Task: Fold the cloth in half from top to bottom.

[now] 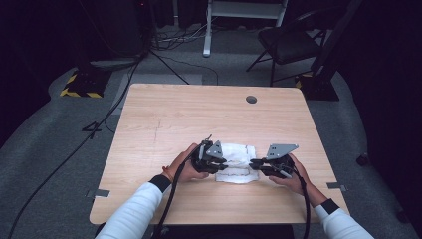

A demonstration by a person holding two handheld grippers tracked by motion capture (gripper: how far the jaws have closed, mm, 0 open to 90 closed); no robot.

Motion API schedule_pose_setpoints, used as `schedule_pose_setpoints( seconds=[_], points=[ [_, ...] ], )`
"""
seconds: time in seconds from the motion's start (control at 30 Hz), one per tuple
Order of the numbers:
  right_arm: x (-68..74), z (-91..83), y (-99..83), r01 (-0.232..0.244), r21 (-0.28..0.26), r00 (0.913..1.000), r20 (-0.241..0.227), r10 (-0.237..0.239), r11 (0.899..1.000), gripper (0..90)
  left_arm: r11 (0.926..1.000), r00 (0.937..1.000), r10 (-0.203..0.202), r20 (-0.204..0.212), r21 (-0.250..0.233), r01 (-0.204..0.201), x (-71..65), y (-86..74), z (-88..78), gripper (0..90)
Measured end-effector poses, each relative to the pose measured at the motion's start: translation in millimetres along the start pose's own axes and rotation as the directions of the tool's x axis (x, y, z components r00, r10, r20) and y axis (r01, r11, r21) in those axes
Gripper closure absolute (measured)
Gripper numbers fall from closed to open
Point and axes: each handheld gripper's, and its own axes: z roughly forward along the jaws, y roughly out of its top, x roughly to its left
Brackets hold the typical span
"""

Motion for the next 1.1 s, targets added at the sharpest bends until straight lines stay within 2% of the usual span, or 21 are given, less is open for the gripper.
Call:
schedule_pose_setpoints(
  seconds=[0.33,0.53,0.63,0.73,0.9,1.03,1.1],
  points=[
    [8.3,2.5,-11.9,0.01,0.03,0.9998,-0.015,-0.01,1.0,78.9,0.9994,0.9998,-0.004,0.018,0.035,0.003,-11.9,-13.7,8.8,73.0],
    [12.5,5.0,-16.7,0.015,0.05,0.9997,-0.021,-0.014,0.999,78.8,0.9988,1.0,-0.008,0.004,0.049,0.008,-15.6,-18.7,14.7,72.8],
    [13.4,6.6,-17.8,0.019,0.058,0.9998,-0.005,-0.018,0.998,79.1,0.9989,0.9999,-0.014,-0.008,0.044,0.014,-13.4,-19.4,20.1,74.5],
    [11.5,10.0,-17.5,0.018,0.065,0.9997,0.016,-0.019,0.998,79.2,0.999,1.0,0.003,-0.008,0.045,-0.003,-9.5,-19.1,20.5,75.3],
    [5.6,15.4,-14.9,0.027,0.07,0.9983,0.05,-0.031,0.997,79.4,0.9982,0.9979,0.014,-0.063,0.059,-0.01,-2.8,-15.3,24.2,76.4],
    [-4.7,21.3,-11.5,0.006,0.074,0.9969,0.078,-0.012,0.997,79.4,0.9985,0.9961,0.001,-0.089,0.055,0.003,6.8,-13.6,27.3,77.1],
    [-9.9,24.1,-9.9,0.001,0.072,0.9956,0.093,-0.008,0.997,79.4,0.9983,0.9951,-0.018,-0.097,0.054,0.024,12.4,-12.9,28.3,77.2]
  ],
)
